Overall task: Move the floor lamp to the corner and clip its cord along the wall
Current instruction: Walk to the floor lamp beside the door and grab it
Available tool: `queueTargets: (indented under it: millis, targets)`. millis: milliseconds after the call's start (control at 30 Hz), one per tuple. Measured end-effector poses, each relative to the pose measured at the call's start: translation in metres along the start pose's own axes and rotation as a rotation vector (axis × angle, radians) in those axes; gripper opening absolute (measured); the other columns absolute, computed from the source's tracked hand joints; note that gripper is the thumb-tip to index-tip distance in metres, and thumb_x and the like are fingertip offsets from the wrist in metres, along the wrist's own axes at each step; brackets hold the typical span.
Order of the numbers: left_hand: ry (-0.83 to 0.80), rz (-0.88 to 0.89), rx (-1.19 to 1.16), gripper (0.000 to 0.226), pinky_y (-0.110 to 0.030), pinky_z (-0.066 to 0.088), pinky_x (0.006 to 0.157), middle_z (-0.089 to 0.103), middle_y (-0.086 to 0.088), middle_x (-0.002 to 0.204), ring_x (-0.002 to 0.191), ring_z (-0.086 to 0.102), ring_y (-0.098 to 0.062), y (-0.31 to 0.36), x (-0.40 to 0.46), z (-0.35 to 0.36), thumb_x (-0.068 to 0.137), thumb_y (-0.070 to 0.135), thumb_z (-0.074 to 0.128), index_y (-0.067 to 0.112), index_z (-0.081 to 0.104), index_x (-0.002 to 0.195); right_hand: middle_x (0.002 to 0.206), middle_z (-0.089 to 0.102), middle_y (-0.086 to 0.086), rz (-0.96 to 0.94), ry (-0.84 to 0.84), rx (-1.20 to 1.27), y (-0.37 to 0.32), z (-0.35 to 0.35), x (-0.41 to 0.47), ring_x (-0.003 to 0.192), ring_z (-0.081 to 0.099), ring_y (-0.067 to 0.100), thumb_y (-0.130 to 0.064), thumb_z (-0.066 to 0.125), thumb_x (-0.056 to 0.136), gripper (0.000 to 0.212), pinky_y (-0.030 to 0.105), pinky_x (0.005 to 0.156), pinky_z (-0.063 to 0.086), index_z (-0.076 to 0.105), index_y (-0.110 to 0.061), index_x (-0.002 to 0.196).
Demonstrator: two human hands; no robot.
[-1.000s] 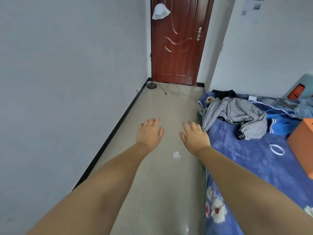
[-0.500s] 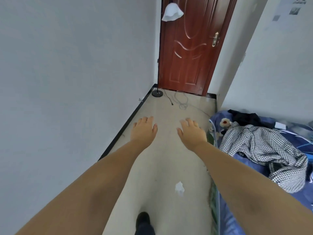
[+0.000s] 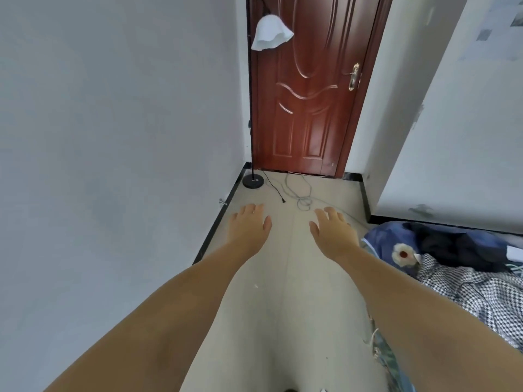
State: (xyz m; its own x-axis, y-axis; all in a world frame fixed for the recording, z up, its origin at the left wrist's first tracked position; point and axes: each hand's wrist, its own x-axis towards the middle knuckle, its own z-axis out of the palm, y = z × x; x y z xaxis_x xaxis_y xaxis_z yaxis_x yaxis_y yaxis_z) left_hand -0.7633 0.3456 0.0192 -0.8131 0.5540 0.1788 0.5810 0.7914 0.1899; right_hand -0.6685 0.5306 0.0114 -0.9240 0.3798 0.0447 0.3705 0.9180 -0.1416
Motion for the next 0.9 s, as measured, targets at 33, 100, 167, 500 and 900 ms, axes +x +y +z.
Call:
queueTargets:
  millis: [33,100,167,500,900]
  targets:
    - [0.004,0.002,-0.022,0.041,-0.04,0.039,0.094,0.055,-0.012,0.125,0.112,0.049,-0.029,0.001,0.028,0.005,0.097,0.031,0.031,0.007,0.044,0.128,0.151,0.032,0.012,0.006,0.004,-0.005,0.005,0.002,0.025,0.13,0.038,0.031,-0.037,0.027,0.1,0.049,0.045,0.097,0.043,0.031,-0.015,0.143]
    - [0.02,0.012,-0.057,0.037,-0.039,0.039,0.091,0.056,-0.012,0.119,0.107,0.05,-0.029,0.0,0.086,0.013,0.096,0.029,0.032,0.007,0.047,0.122,0.149,0.034,0.011,0.01,0.02,-0.001,0.015,0.006,0.079,0.129,0.039,0.03,-0.037,0.028,0.1,0.048,0.044,0.094,0.043,0.033,-0.014,0.142]
    - [0.048,0.025,-0.065,0.035,-0.039,0.04,0.088,0.057,-0.012,0.118,0.105,0.051,-0.028,-0.002,0.148,0.02,0.095,0.028,0.032,0.008,0.047,0.121,0.148,0.035,0.01,0.016,0.038,0.018,0.026,0.008,0.138,0.128,0.039,0.03,-0.036,0.028,0.1,0.046,0.044,0.093,0.044,0.035,-0.014,0.14]
    - [0.105,-0.055,-0.067,0.036,-0.039,0.044,0.09,0.058,-0.009,0.119,0.104,0.053,-0.026,-0.049,0.399,0.051,0.096,0.032,0.033,0.012,0.048,0.121,0.142,0.038,0.01,-0.053,0.013,-0.012,0.05,0.005,0.407,0.122,0.043,0.03,-0.036,0.029,0.1,0.043,0.042,0.088,0.047,0.038,-0.013,0.135]
    - [0.093,-0.013,-0.096,0.042,-0.041,0.043,0.093,0.056,-0.01,0.125,0.112,0.051,-0.026,-0.066,0.725,0.11,0.097,0.034,0.032,0.012,0.044,0.13,0.14,0.042,0.008,-0.033,0.09,0.065,0.104,0.012,0.706,0.124,0.043,0.029,-0.035,0.031,0.099,0.043,0.044,0.088,0.048,0.04,-0.016,0.137]
